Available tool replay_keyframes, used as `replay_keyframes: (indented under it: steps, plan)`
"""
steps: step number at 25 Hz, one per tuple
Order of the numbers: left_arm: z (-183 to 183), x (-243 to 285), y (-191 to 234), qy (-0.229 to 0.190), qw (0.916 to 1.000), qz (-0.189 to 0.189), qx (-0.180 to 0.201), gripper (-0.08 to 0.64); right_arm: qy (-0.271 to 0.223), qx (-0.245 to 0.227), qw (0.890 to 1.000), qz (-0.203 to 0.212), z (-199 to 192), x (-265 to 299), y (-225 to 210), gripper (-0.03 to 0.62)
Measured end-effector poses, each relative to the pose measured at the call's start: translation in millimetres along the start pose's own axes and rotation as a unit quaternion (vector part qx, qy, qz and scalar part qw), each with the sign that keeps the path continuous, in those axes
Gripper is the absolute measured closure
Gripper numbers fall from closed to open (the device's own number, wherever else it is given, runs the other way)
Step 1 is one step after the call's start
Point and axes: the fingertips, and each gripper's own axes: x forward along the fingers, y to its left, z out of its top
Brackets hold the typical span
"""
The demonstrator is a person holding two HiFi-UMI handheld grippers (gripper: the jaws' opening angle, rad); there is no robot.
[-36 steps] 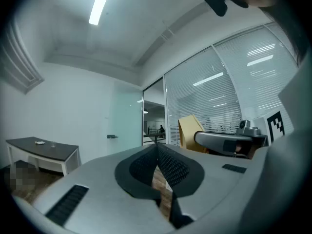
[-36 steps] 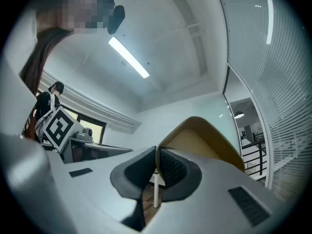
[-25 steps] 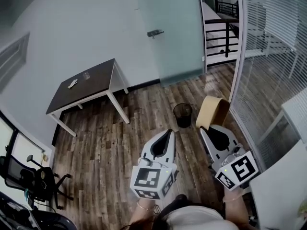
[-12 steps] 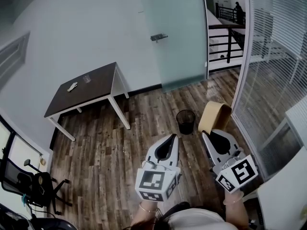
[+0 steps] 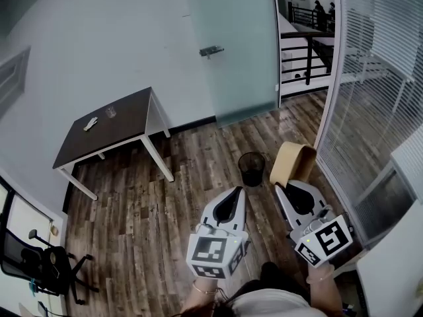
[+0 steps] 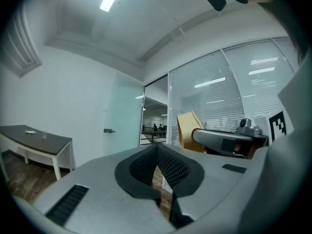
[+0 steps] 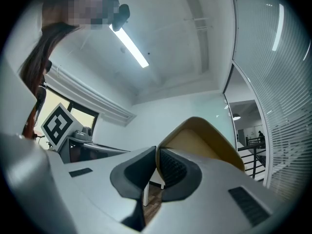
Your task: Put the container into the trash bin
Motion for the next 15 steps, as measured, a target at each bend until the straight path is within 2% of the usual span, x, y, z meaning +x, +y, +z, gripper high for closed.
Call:
replay_keyframes:
  steps: [9, 15]
  plan:
    - [-10.7, 53.9, 9.9, 0.011, 0.9999, -0.012, -0.003, 0.541, 0.008, 0.005, 1.000, -0.004, -21.8, 29.1, -42.1, 0.565]
    - [-17.2, 114.1, 21.6, 0.014, 0.9999, -0.008, -0.003, 0.541, 0.005, 0.024, 1.000, -0.001, -45.3, 60.2, -93.7, 0.565]
